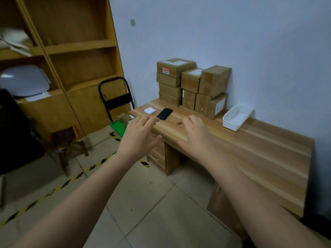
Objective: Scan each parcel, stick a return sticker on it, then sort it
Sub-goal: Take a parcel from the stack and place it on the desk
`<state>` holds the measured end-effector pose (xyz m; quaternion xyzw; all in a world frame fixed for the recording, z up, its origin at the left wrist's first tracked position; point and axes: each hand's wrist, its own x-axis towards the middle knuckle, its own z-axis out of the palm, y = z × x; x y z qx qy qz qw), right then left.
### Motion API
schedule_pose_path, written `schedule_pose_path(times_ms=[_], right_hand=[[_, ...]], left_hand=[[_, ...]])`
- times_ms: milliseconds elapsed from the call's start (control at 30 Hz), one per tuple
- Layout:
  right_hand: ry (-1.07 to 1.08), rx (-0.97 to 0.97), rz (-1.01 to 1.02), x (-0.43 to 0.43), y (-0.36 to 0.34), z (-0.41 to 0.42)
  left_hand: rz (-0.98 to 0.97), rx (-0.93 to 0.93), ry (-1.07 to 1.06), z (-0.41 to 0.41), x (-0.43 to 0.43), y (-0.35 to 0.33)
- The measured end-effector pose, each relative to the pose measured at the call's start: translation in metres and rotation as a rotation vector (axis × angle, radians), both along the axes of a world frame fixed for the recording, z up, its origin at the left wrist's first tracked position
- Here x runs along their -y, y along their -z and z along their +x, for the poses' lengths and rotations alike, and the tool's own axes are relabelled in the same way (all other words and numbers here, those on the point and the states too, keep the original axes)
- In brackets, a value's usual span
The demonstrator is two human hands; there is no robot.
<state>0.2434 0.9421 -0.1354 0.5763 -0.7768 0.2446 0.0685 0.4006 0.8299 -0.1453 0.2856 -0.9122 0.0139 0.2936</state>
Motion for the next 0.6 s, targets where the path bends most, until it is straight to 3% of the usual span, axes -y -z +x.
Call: schedule_pose_path(times_ms=[600], right_hand=[[-0.048, -0.050, 0.003, 0.304, -0.023, -0.139]], left_hand=[[0.014, -0.035, -0.061, -0.132, 0.300, -0.016]])
